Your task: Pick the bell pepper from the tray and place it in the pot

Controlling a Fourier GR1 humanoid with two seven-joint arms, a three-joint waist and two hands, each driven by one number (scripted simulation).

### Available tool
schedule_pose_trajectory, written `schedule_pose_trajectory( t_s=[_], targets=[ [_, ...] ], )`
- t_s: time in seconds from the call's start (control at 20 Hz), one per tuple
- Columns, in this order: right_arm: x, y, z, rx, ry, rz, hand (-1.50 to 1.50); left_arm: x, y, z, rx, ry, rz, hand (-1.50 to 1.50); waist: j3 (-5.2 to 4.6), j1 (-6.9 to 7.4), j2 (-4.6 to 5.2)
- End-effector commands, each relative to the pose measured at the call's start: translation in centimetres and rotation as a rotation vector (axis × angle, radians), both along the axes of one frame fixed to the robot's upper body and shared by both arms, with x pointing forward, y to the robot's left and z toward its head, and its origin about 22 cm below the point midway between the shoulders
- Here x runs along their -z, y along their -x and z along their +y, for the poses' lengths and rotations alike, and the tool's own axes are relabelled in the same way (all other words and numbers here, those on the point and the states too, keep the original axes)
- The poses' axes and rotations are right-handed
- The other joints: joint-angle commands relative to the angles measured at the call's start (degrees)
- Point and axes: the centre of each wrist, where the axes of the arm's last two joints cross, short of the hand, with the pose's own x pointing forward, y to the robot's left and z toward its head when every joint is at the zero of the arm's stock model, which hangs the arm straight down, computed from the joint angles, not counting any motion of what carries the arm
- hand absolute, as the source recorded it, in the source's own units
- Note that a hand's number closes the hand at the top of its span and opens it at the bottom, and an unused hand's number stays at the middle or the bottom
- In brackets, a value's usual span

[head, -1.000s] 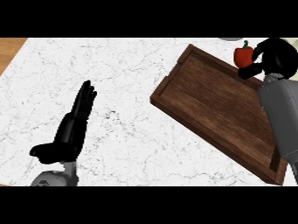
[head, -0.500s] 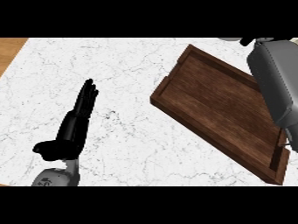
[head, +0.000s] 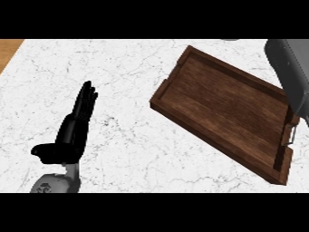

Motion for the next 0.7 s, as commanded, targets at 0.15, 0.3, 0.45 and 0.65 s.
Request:
schedule_pose_trajectory(
  t_s=[0.15, 0.3, 0.45, 0.65],
  targets=[
    [-1.4, 0.0, -4.1, 0.124, -0.025, -0.051, 1.50, 0.5, 0.1, -0.4, -0.040, 0.009, 0.007, 0.00, 0.08, -1.80, -0.44],
    [-0.4, 0.6, -6.8, 0.154, -0.037, -0.044, 1.50, -0.9, -0.4, 1.5, -0.051, -0.006, -0.008, 0.00, 0.11, -2.34, -0.68],
    [0.4, 1.1, -8.8, 0.177, -0.020, -0.026, 1.50, 1.2, 0.8, 0.5, -0.063, 0.007, 0.023, 0.00, 0.08, -2.98, -0.88],
    [3.6, 2.3, -11.4, 0.177, -0.050, -0.030, 1.50, -0.1, 0.4, 0.7, -0.039, -0.001, 0.016, 0.00, 0.16, -2.93, -0.81]
  ],
)
